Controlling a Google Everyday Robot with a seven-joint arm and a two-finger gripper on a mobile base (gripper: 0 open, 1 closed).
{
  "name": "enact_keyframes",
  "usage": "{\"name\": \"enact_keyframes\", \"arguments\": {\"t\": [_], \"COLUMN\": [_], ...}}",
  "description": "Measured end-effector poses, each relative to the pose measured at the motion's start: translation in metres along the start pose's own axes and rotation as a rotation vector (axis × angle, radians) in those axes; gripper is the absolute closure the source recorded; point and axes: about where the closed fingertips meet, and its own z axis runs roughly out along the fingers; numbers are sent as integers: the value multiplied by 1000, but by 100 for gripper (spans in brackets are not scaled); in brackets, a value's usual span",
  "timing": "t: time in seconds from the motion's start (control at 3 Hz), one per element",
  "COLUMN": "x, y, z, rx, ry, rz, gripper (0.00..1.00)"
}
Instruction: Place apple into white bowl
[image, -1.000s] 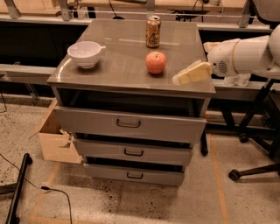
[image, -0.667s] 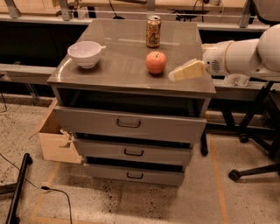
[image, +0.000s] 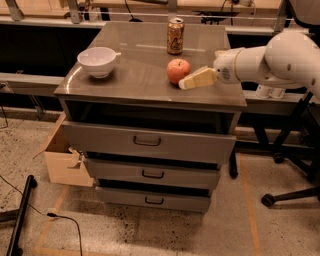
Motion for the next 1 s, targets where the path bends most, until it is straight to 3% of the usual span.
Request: {"name": "enact_keyframes", "arguments": {"t": [0.67, 1.0], "x": [-2, -2], "y": [-6, 2], "z": [52, 72], "rx": [-30, -65], "ry": [-1, 0], "rz": [-21, -16], "gripper": [0, 0]}}
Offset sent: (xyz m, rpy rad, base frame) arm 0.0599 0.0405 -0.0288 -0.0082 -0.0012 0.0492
